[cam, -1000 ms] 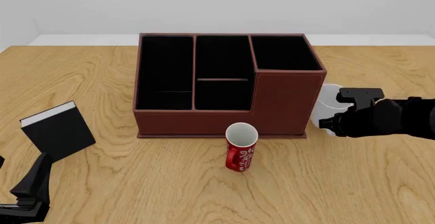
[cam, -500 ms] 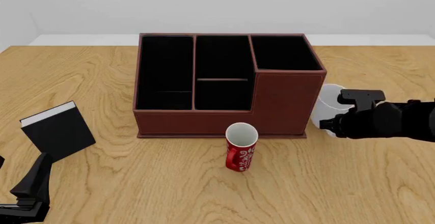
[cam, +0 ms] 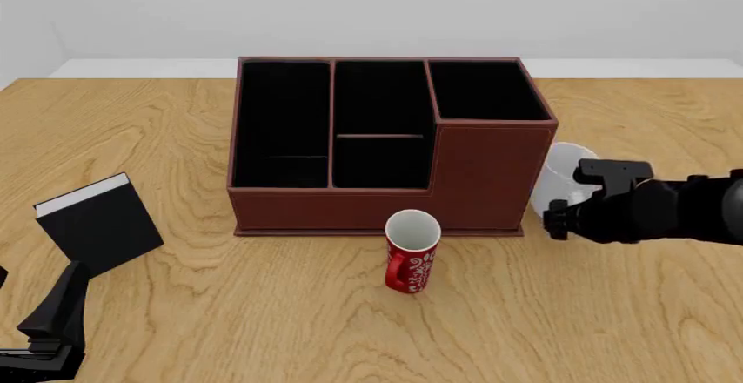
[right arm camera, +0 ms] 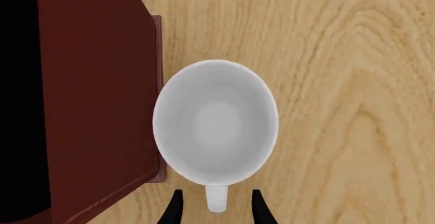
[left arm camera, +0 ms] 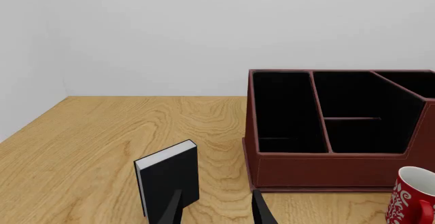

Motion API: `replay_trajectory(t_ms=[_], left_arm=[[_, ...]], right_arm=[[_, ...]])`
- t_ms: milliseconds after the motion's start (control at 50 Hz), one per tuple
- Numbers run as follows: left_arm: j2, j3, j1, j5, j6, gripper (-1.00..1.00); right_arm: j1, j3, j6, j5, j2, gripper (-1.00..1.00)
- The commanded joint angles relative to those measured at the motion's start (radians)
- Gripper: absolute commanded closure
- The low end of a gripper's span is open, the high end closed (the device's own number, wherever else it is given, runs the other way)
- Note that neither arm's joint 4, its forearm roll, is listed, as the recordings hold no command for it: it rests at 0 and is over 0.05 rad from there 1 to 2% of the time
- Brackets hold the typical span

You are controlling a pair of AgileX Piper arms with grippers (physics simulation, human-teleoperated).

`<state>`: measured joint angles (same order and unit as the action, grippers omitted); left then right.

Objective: Pick up the white mug and place it to the right of the caddy.

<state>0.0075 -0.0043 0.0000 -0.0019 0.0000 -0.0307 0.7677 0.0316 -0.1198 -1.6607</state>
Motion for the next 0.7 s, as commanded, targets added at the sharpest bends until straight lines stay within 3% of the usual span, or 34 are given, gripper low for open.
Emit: replay_trajectory(t_ms=[20, 700], left_arm=[[0.000, 0.000, 0.000, 0.000, 0.000, -1.00], [0.000, 0.000, 0.000, 0.000, 0.000, -1.00]], right_arm=[[0.001, -0.002, 0.006, 0.003, -0.010, -1.00], [0.023, -0.044, 0.015, -0.023, 0.079, -1.00]])
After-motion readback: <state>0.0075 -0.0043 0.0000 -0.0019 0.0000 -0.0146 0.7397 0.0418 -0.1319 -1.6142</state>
